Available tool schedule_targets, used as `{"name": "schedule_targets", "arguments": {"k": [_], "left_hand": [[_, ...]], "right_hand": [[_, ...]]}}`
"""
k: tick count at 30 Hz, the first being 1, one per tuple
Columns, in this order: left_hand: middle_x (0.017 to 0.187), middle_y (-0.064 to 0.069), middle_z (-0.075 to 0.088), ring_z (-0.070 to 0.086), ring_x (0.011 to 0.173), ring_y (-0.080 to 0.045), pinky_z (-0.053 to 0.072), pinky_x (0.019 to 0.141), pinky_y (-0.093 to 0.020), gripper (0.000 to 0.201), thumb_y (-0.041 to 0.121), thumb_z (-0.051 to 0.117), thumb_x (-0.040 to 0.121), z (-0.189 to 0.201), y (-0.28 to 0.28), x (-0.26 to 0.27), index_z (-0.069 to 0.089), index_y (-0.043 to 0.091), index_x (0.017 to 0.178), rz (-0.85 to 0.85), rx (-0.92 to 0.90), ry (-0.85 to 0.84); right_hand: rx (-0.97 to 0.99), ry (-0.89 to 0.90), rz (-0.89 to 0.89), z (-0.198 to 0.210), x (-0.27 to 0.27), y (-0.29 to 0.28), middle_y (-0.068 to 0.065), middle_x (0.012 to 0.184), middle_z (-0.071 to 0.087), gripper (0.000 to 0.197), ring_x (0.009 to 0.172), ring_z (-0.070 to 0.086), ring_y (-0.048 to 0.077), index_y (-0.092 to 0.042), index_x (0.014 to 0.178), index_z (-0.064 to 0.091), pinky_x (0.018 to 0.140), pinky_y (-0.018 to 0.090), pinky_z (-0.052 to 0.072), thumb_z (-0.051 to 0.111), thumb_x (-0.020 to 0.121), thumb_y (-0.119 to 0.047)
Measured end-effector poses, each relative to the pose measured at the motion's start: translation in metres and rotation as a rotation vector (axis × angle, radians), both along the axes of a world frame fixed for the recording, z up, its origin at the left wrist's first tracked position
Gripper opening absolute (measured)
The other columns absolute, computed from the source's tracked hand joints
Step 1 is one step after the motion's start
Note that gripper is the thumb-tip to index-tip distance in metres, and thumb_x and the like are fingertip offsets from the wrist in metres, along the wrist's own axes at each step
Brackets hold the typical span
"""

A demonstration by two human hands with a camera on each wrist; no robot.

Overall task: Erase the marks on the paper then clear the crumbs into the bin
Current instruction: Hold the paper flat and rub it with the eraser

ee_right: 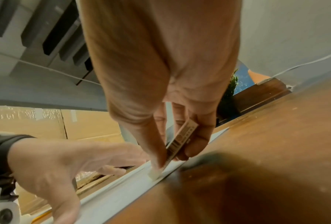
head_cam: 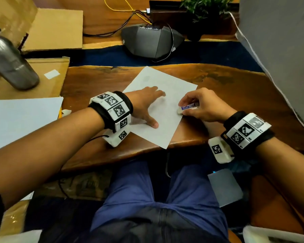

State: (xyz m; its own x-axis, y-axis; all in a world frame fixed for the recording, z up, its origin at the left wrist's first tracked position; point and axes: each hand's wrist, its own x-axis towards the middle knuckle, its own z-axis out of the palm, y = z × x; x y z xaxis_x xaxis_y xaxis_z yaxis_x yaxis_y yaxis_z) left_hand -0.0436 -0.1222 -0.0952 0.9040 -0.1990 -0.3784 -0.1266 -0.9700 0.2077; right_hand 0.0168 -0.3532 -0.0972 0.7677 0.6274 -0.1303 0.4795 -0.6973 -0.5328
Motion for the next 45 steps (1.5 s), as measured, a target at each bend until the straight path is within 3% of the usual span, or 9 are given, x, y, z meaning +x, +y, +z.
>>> {"name": "schedule_targets", "arguments": {"k": [4,10,12,15,19,30,36,41,45], "left_hand": [[0.165,-0.001,0.007,0.013,0.150,-0.025,0.015,0.120,-0.045,0.092,0.060,0.068,0.081,-0.003,0.000,0.002,0.017,0.039,0.154,-0.105,-0.011,0.032],[0.162,0.004,-0.023,-0.014,0.150,-0.023,0.005,0.120,-0.057,0.126,0.072,0.076,0.059,-0.002,-0.005,0.006,-0.007,0.049,0.151,-0.118,0.139,0.169],[0.160,0.005,-0.027,-0.019,0.149,-0.022,0.003,0.119,-0.059,0.129,0.072,0.077,0.058,-0.002,-0.008,0.006,-0.011,0.049,0.150,-0.115,0.161,0.188],[0.160,0.005,-0.028,-0.021,0.148,-0.022,0.004,0.119,-0.060,0.129,0.071,0.077,0.058,-0.001,-0.008,0.006,-0.012,0.050,0.150,-0.106,0.171,0.194],[0.159,0.007,-0.030,-0.022,0.148,-0.022,0.006,0.118,-0.061,0.131,0.071,0.078,0.056,-0.002,-0.010,0.008,-0.012,0.051,0.149,-0.097,0.192,0.207],[0.157,0.010,-0.034,-0.025,0.147,-0.025,0.005,0.114,-0.067,0.133,0.075,0.075,0.052,-0.002,-0.009,0.010,-0.011,0.052,0.150,-0.086,0.220,0.232],[0.157,0.011,-0.033,-0.024,0.147,-0.025,0.006,0.114,-0.069,0.137,0.080,0.072,0.042,-0.005,-0.008,0.011,-0.015,0.056,0.146,-0.080,0.213,0.237],[0.159,0.009,-0.031,-0.022,0.148,-0.027,0.007,0.116,-0.063,0.135,0.075,0.076,0.049,-0.003,-0.010,0.009,-0.014,0.055,0.147,-0.089,0.192,0.224],[0.159,0.009,-0.029,-0.022,0.148,-0.027,0.008,0.117,-0.063,0.135,0.076,0.075,0.048,-0.002,-0.010,0.010,-0.012,0.053,0.148,-0.084,0.201,0.219]], "right_hand": [[-0.052,-0.108,-0.057,-0.005,0.008,0.005,0.004,0.103,0.073,0.026,0.099,0.063,0.021,-0.018,0.109,0.077,0.084,0.034,0.054,0.081,0.083,-0.018],[-0.069,-0.114,0.089,-0.001,0.002,0.021,0.003,0.116,0.074,0.027,0.102,0.064,0.018,-0.021,0.116,0.076,0.084,0.028,0.052,0.074,0.090,-0.025],[-0.091,-0.103,0.164,-0.001,-0.002,0.026,0.001,0.110,0.075,0.024,0.091,0.063,0.013,-0.023,0.112,0.078,0.074,0.016,0.048,0.074,0.089,-0.030],[-0.078,-0.112,0.151,0.003,0.000,0.031,-0.002,0.103,0.076,0.023,0.074,0.057,0.005,-0.022,0.108,0.079,0.058,0.004,0.034,0.077,0.086,-0.029],[-0.071,-0.065,0.218,0.006,-0.001,0.032,-0.005,0.094,0.077,0.018,0.078,0.064,0.009,-0.024,0.101,0.080,0.057,0.005,0.036,0.080,0.083,-0.030],[-0.183,0.018,0.392,0.010,-0.007,0.037,-0.013,0.082,0.071,0.014,0.074,0.062,0.004,-0.030,0.093,0.079,0.060,0.014,0.044,0.082,0.081,-0.035],[-0.066,-0.046,0.253,0.005,0.001,0.034,-0.007,0.085,0.075,0.014,0.078,0.067,0.010,-0.027,0.092,0.079,0.065,0.023,0.052,0.081,0.080,-0.035],[-0.109,-0.027,0.284,0.007,-0.004,0.032,-0.011,0.081,0.074,0.015,0.070,0.063,0.003,-0.028,0.091,0.080,0.059,0.012,0.043,0.083,0.079,-0.036],[-0.099,-0.070,0.277,0.003,-0.009,0.033,-0.007,0.081,0.073,0.014,0.077,0.056,0.003,-0.025,0.090,0.080,0.064,0.021,0.044,0.082,0.080,-0.033]]}}
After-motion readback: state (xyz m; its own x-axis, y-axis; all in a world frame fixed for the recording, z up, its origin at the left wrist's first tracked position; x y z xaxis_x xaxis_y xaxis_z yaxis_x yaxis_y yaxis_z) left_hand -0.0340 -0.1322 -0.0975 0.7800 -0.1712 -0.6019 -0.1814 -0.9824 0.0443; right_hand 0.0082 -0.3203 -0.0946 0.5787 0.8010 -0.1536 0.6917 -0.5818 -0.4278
